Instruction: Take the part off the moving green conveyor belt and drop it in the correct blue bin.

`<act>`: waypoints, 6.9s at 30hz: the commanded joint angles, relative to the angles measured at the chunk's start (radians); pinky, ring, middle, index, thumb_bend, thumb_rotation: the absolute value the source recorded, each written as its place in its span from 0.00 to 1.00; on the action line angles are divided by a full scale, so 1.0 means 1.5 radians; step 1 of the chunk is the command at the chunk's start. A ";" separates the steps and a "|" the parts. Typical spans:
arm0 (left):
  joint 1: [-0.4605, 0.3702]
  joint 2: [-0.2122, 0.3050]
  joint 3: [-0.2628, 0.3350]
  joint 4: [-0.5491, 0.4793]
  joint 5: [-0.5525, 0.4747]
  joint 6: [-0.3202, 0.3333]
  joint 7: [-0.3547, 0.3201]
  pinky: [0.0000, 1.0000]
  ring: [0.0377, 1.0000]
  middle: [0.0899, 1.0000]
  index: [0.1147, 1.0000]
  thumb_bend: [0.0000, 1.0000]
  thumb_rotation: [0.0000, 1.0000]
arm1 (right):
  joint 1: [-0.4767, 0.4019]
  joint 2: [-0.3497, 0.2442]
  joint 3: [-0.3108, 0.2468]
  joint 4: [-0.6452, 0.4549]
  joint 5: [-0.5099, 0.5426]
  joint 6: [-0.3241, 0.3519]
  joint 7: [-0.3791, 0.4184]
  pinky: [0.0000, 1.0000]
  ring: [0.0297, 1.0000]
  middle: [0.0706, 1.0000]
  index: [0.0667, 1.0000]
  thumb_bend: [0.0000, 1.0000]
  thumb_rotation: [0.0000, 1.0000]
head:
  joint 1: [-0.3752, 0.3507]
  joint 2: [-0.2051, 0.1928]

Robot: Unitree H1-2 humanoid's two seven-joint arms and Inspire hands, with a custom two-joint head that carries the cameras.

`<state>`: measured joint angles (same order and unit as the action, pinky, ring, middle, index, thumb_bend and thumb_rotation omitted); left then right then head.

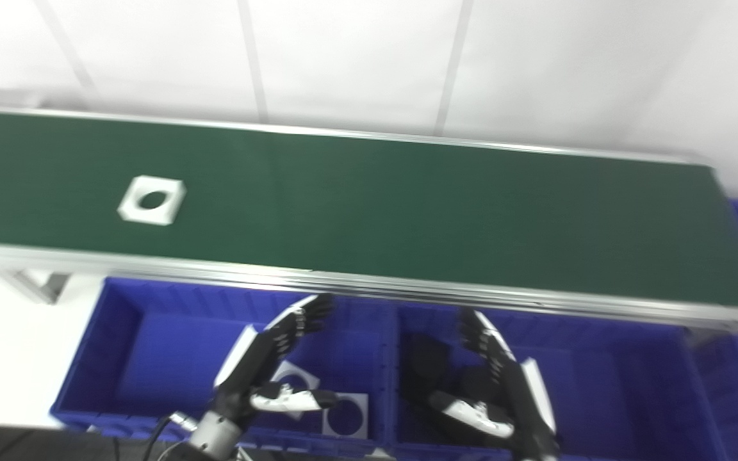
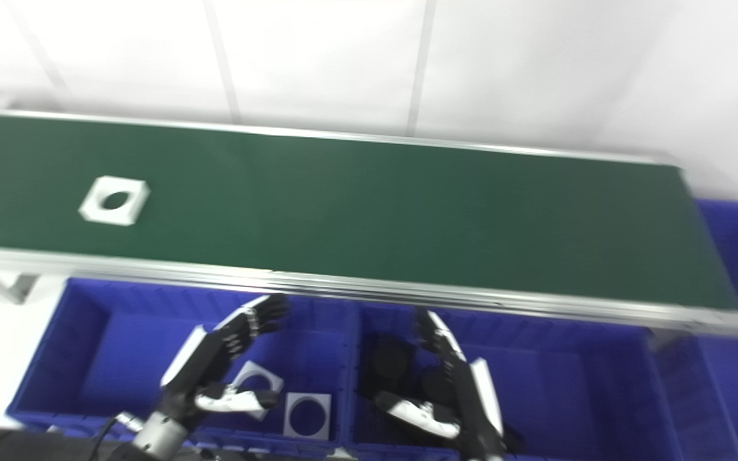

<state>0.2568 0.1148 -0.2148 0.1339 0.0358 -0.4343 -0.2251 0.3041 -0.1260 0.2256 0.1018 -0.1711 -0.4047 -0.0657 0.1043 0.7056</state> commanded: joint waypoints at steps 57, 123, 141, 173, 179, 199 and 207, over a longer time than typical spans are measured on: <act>-0.466 0.279 0.077 0.210 0.213 -0.021 0.158 0.80 0.86 0.87 0.86 0.86 0.11 | -0.018 -0.038 0.062 0.010 0.019 -0.043 -0.083 0.83 0.87 0.87 0.89 0.86 0.34 | -0.084 -0.055; -0.575 0.210 -0.092 0.422 0.332 -0.024 0.211 0.40 0.39 0.44 0.46 0.50 0.00 | -0.003 -0.041 0.053 -0.002 0.028 -0.043 -0.080 0.87 0.88 0.89 0.90 0.84 0.39 | -0.081 -0.028; -0.368 0.224 0.017 -0.011 0.105 -0.024 0.221 0.38 0.39 0.47 0.44 0.50 0.00 | -0.003 -0.018 0.054 -0.023 -0.002 -0.043 -0.087 0.84 0.87 0.88 0.89 0.87 0.42 | -0.212 0.041; -0.164 0.164 -0.125 0.136 0.258 -0.023 0.252 0.15 0.19 0.42 0.42 0.52 0.00 | -0.004 0.019 0.016 -0.043 -0.020 -0.043 -0.044 0.83 0.86 0.87 0.89 0.87 0.42 | -0.219 0.074; -0.179 0.156 -0.127 0.193 0.323 -0.021 0.250 0.41 0.46 0.43 0.44 0.52 0.00 | -0.002 0.023 0.012 -0.042 -0.025 -0.043 -0.043 0.83 0.86 0.88 0.89 0.88 0.44 | -0.219 0.074; -0.087 0.101 -0.036 0.006 0.012 -0.022 0.052 0.81 0.86 0.88 0.87 0.98 0.52 | 0.001 0.023 0.012 -0.039 -0.025 -0.043 -0.046 0.83 0.86 0.88 0.89 0.88 0.44 | -0.218 0.076; -0.062 0.063 -0.011 -0.052 -0.076 -0.023 0.013 0.84 0.86 0.85 0.84 0.97 0.48 | 0.002 0.022 0.012 -0.041 -0.028 -0.043 -0.043 0.82 0.86 0.88 0.89 0.88 0.44 | -0.211 0.078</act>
<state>0.1619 0.2178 -0.2422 0.0845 -0.0489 -0.4330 -0.1914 0.3089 -0.0968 0.2469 0.0668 -0.2128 -0.4162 -0.1334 -0.2117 0.8222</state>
